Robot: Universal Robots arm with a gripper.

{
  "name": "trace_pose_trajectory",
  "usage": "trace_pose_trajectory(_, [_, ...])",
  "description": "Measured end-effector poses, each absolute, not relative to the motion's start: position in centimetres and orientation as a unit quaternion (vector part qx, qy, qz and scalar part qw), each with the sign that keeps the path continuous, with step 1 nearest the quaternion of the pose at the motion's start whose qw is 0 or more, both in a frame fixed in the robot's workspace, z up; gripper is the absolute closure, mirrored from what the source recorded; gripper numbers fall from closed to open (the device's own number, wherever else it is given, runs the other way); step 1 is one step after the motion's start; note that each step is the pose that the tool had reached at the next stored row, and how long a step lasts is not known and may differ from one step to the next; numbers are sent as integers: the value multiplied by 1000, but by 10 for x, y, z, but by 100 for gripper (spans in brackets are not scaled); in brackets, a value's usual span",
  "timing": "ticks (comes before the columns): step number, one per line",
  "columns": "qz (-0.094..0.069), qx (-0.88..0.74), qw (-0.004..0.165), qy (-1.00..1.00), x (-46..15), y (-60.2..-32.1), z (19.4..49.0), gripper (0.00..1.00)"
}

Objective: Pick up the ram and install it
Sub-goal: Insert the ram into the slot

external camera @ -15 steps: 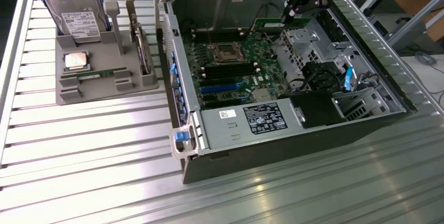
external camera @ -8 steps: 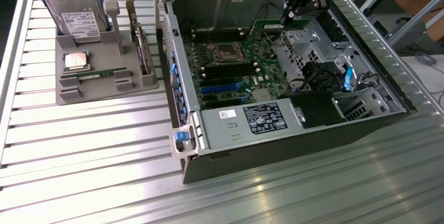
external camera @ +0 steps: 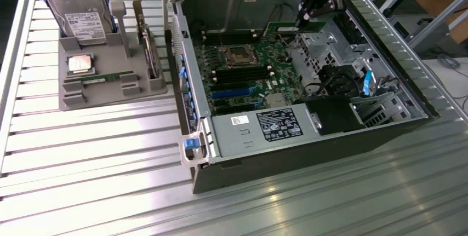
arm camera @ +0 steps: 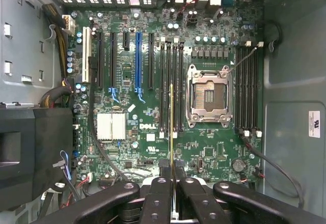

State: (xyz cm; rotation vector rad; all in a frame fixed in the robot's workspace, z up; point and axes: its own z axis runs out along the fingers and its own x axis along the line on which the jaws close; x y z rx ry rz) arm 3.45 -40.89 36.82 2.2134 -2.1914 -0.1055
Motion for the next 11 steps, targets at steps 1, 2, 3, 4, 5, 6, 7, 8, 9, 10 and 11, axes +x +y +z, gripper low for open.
trace_pose_trajectory(1, [-34, 710, 13, -703, 35, -409, 368, 87])
trace_pose_trajectory(2, [-34, 710, 13, -703, 35, -409, 367, 87])
trace_pose_trajectory(3, [-34, 710, 13, -703, 34, -409, 367, 87])
trace_pose_trajectory(4, [-34, 710, 13, -703, 35, -409, 367, 87])
trace_pose_trajectory(5, [-34, 710, 13, -703, 35, -409, 366, 87])
trace_pose_trajectory(6, [-34, 710, 13, -703, 35, -409, 366, 87])
trace_pose_trajectory(7, [-34, 710, 13, -703, 34, -409, 366, 87])
trace_pose_trajectory(8, [-34, 710, 13, -703, 35, -409, 365, 87])
trace_pose_trajectory(9, [-34, 710, 13, -703, 35, -410, 365, 87])
trace_pose_trajectory(10, [-34, 710, 13, -703, 35, -410, 365, 87])
trace_pose_trajectory(11, [-34, 710, 13, -703, 35, -410, 365, 87])
